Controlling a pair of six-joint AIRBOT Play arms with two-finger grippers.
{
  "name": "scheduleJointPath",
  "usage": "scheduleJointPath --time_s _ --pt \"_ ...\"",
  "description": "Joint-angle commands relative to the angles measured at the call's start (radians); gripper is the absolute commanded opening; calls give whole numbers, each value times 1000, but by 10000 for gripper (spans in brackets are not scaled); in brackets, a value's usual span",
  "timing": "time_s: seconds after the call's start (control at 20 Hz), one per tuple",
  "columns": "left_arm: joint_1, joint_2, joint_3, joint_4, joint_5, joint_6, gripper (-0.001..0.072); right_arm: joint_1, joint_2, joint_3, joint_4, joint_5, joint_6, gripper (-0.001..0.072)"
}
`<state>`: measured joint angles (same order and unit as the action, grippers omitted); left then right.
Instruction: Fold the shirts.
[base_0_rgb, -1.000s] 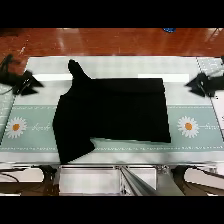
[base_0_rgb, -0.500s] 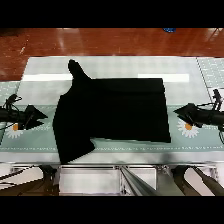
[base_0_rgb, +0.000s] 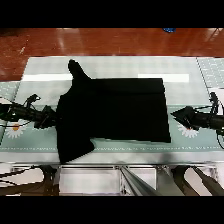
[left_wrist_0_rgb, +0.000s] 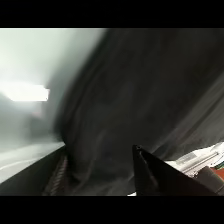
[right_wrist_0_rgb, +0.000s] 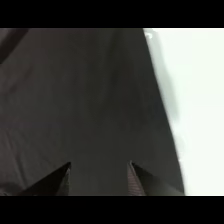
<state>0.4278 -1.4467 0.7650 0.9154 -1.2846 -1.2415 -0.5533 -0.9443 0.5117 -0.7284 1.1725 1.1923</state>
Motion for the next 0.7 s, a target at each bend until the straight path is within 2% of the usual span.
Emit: scheduleJointPath --time_s 0.0,0.05,0.25,0.45,0.65 --pt "-44 -18 2 12 31 0 210 -1 2 21 -48 6 5 410" --pt "-39 -18 5 11 26 2 24 -1 2 40 -108 19 22 410" --pt "-35 -15 20 12 2 1 17 0 0 3 -454 164 171 410" --pt "-35 -15 20 12 0 3 17 0 0 -66 -471 175 195 410" --pt "-36 -15 20 12 4 3 17 0 -10 -108 -398 142 186 410"
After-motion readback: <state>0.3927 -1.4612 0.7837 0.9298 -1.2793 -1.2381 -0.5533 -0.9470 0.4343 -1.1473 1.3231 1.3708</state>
